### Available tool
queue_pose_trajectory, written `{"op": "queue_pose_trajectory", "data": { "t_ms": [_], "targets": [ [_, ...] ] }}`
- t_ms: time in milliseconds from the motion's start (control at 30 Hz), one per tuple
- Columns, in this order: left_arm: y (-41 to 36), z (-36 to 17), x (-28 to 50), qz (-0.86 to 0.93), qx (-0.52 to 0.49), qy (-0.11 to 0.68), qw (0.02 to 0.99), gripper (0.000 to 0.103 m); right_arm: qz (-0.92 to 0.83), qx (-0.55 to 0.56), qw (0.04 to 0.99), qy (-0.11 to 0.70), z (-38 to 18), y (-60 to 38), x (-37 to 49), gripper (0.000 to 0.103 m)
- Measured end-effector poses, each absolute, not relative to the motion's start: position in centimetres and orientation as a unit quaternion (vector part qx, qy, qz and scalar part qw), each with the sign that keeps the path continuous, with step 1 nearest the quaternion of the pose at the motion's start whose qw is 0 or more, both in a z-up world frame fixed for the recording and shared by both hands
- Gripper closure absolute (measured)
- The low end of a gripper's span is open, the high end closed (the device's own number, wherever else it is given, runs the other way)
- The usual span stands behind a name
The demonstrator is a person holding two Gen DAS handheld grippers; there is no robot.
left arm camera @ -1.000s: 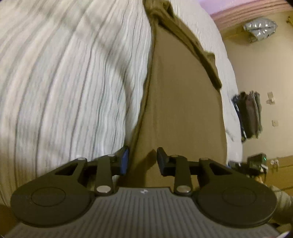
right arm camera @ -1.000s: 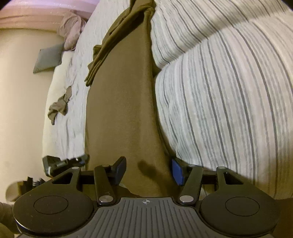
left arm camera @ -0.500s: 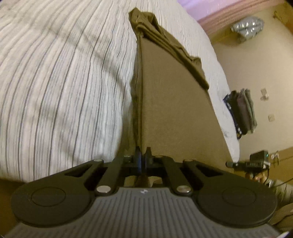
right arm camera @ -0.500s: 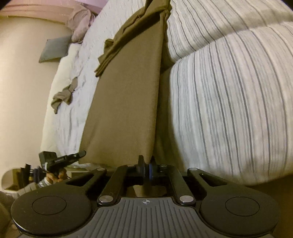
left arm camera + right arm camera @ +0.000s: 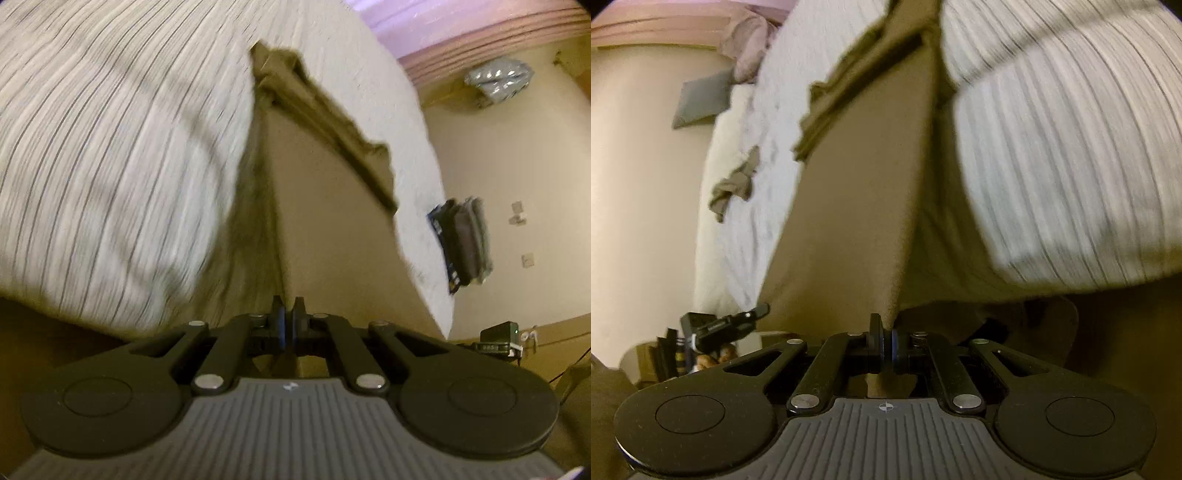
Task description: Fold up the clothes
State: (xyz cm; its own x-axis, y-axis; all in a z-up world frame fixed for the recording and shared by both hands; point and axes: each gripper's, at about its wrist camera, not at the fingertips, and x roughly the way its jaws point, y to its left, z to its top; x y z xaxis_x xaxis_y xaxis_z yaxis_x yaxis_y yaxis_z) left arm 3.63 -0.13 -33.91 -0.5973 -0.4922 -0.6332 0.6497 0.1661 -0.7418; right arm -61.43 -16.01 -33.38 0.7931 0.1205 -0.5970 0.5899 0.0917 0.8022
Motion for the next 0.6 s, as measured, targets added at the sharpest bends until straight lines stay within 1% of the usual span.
{"op": "queue_pose_trajectory", "data": {
  "t_ms": [167, 300, 400, 500, 567, 600],
  "targets": [
    [-7.3, -31.8, 4.8, -0.671, 0.014, 0.593, 0.445, 0.102, -0.182, 0.626, 0.724, 0.228, -30.1, -21.5, -60.0, 0.1],
    [-14.2, -31.7, 5.8, -0.677, -0.027, 0.587, 0.444, 0.102, -0.214, 0.611, 0.739, 0.185, -28.6, -27.2, -58.3, 0.1],
    [-20.2, -32.2, 6.0, -0.677, -0.041, 0.586, 0.443, 0.102, -0.231, 0.606, 0.742, 0.171, -28.6, -31.9, -56.5, 0.1],
    [-26.3, -33.8, 5.6, -0.668, -0.049, 0.591, 0.449, 0.101, -0.254, 0.595, 0.742, 0.179, -29.6, -36.9, -54.2, 0.1],
    [-30.2, -35.8, 5.5, -0.636, -0.048, 0.611, 0.469, 0.1, -0.292, 0.61, 0.715, 0.18, -31.3, -40.3, -52.9, 0.1],
    [-31.8, -37.0, 5.6, -0.612, -0.048, 0.627, 0.48, 0.098, -0.316, 0.631, 0.687, 0.174, -32.6, -42.0, -52.6, 0.1]
  ]
}}
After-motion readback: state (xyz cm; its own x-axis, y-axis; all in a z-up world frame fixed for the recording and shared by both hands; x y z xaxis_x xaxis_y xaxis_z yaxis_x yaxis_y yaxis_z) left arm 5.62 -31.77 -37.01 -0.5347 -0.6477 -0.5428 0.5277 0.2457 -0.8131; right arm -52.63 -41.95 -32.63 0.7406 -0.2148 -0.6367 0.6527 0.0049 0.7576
